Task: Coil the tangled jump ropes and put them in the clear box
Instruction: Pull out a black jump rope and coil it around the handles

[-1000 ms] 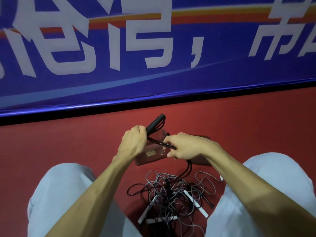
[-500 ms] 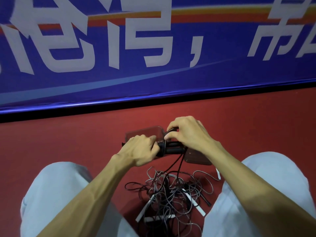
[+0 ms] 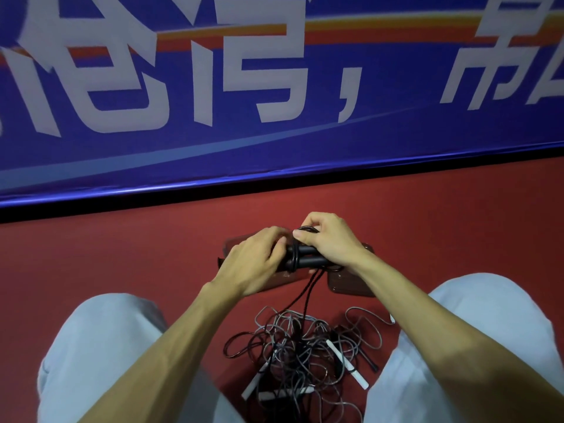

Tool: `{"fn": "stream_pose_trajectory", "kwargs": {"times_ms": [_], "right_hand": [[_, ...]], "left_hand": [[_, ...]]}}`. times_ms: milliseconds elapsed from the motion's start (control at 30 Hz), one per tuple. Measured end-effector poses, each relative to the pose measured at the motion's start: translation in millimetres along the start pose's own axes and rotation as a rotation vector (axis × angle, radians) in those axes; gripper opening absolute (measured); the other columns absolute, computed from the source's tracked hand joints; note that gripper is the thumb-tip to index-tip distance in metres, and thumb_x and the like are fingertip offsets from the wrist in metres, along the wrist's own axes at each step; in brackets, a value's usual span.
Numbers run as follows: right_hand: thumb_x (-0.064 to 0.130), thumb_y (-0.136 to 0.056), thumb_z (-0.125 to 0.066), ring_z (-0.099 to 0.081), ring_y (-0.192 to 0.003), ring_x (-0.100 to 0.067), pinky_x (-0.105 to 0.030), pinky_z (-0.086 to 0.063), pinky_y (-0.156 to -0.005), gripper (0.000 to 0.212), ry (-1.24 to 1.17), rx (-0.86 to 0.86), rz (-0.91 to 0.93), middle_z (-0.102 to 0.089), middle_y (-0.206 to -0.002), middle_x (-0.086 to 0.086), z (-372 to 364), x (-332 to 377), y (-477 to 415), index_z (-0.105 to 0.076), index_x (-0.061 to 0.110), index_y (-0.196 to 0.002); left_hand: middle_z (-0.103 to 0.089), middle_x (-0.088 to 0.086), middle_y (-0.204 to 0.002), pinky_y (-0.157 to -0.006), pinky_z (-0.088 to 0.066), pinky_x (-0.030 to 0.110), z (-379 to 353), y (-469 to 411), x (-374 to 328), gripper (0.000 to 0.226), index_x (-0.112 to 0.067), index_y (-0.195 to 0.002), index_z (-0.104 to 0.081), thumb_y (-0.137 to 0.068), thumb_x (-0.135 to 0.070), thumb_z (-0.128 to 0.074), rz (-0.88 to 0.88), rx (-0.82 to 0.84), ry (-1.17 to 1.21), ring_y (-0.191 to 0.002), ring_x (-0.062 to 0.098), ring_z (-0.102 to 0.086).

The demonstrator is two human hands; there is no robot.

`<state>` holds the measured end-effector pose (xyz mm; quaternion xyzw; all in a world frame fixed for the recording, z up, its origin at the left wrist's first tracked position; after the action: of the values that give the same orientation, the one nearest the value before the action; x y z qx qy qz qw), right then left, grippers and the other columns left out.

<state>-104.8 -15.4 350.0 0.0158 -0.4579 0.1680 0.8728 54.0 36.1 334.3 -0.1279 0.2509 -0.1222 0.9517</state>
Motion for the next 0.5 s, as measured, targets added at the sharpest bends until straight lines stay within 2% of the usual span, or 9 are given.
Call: {"fn": "stream_pose_trajectory", "kwargs": {"times_ms": [33, 100, 167, 233, 300, 400, 433, 500], "right_hand": [[0.027, -0.085, -0.073, -0.067, -0.069, -0.03, -0.041, -0.056, -0.057, 0.019, -0.017, -0.029, -0.016, -0.068, -0.079, -0.009, 1.6, -1.1, -0.6, -0.06, 0.018, -0.073], [0.027, -0.085, -0.072, -0.066, -0.067, -0.027, -0.03, -0.05, -0.049, 0.02, -0.058, -0.077, -0.064, -0.067, -0.079, -0.009, 5.5, -4.1, -1.0, -0.059, 0.017, -0.073], [0.029, -0.084, -0.072, -0.067, -0.069, -0.027, -0.035, -0.053, -0.055, 0.02, -0.042, -0.097, -0.089, -0.068, -0.078, -0.008, 8.6, -6.5, -1.1, -0.06, 0.016, -0.074], [0.026, -0.084, -0.073, -0.068, -0.06, -0.03, -0.038, -0.055, -0.05, 0.02, -0.123, -0.069, -0.12, -0.069, -0.078, -0.012, 9.3, -5.5, 0.4, -0.06, 0.014, -0.075], [0.023, -0.084, -0.072, -0.067, -0.053, -0.032, -0.033, -0.051, -0.046, 0.021, -0.2, -0.017, -0.17, -0.066, -0.073, -0.013, 10.8, -3.9, 1.0, -0.059, 0.012, -0.074], [0.026, -0.082, -0.074, -0.066, -0.06, -0.03, -0.04, -0.054, -0.062, 0.019, -0.277, 0.113, -0.239, -0.067, -0.067, -0.008, 17.0, -5.2, 0.9, -0.063, 0.015, -0.072], [0.031, -0.08, -0.075, -0.065, -0.062, -0.026, -0.037, -0.053, -0.065, 0.019, -0.305, 0.154, -0.256, -0.067, -0.067, -0.005, 19.3, -5.3, 1.2, -0.066, 0.016, -0.073], [0.04, -0.082, -0.071, -0.063, -0.061, -0.016, -0.03, -0.049, -0.066, 0.024, -0.42, 0.176, -0.311, -0.066, -0.066, 0.001, 21.6, -5.7, 2.1, -0.068, 0.017, -0.074]], "left_hand": [[-0.06, -0.005, -0.118, -0.092, -0.042, 0.038, -0.5, 0.3, -0.6, 0.035, -0.023, -0.122, -0.055, -0.101, -0.043, -0.034, 0.012, -0.018, 0.078, -0.108, 0.017, -0.055], [-0.057, -0.006, -0.119, -0.096, -0.038, 0.03, -1.8, 2.6, -2.5, 0.056, -0.023, -0.132, -0.05, -0.092, -0.061, -0.038, -0.023, 0.011, 0.156, -0.112, 0.013, -0.049], [-0.051, -0.009, -0.115, -0.094, -0.036, 0.025, -5.2, 6.9, -3.5, 0.071, -0.026, -0.137, -0.043, -0.082, -0.07, -0.047, -0.078, 0.06, 0.115, -0.107, 0.008, -0.043], [-0.05, -0.008, -0.114, -0.091, -0.039, 0.027, -7.9, 7.9, -1.7, 0.067, -0.026, -0.136, -0.041, -0.08, -0.06, -0.058, -0.133, 0.047, 0.038, -0.103, 0.01, -0.044], [-0.055, -0.008, -0.113, -0.085, -0.042, 0.027, -6.3, 8.1, -3.0, 0.061, -0.027, -0.13, -0.041, -0.076, -0.053, -0.054, -0.153, 0.04, 0.049, -0.098, 0.01, -0.049], [-0.062, -0.009, -0.105, -0.069, -0.045, 0.024, 1.5, 8.1, -8.9, 0.057, -0.032, -0.124, -0.037, -0.071, -0.045, -0.051, -0.1, 0.114, 0.204, -0.078, 0.005, -0.057], [-0.063, -0.007, -0.099, -0.064, -0.047, 0.026, 3.9, 7.7, -7.9, 0.055, -0.034, -0.122, -0.037, -0.07, -0.04, -0.052, -0.067, 0.143, 0.271, -0.071, 0.006, -0.058], [-0.065, 0.002, -0.092, -0.063, -0.048, 0.031, 9.9, 5.9, -2.8, 0.053, -0.039, -0.119, -0.04, -0.069, -0.032, -0.054, -0.006, 0.169, 0.435, -0.067, 0.015, -0.057]]}}
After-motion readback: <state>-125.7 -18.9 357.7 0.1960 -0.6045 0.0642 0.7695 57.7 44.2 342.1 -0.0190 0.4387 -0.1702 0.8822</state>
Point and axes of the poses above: each hand's wrist, its own y-axis away from the middle knuckle, its own z-axis out of the back of the hand, x = y × z, the point moved 2 cm from there along -y, towards the middle knuckle
